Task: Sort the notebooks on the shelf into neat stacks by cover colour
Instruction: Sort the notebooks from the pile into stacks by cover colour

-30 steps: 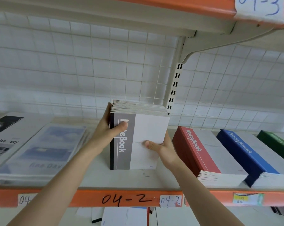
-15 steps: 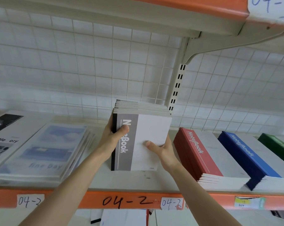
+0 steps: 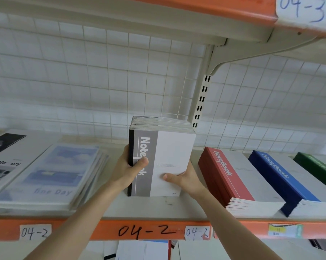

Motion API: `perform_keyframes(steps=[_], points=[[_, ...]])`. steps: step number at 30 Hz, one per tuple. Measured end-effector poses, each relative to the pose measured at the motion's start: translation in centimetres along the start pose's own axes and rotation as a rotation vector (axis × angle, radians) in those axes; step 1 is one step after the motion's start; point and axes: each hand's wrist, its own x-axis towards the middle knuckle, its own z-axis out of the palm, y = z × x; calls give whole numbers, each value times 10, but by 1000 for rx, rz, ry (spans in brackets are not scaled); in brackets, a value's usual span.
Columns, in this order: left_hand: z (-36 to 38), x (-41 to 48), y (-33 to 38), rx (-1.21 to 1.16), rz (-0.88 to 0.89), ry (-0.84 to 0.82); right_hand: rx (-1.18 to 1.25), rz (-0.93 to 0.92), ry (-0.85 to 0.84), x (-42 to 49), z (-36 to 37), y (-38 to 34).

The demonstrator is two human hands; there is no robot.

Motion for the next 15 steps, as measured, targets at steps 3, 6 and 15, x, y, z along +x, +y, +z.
perform_keyframes(steps=[3,6,15], points=[[0,0,4,24,35,15,-41,-2,13,0,-1,-2],[0,3,0,30,22,49,-60,-11,54,-3,0,-7],[-5,33,28,-67,-263,18,80,176,52,12,-11,-47]])
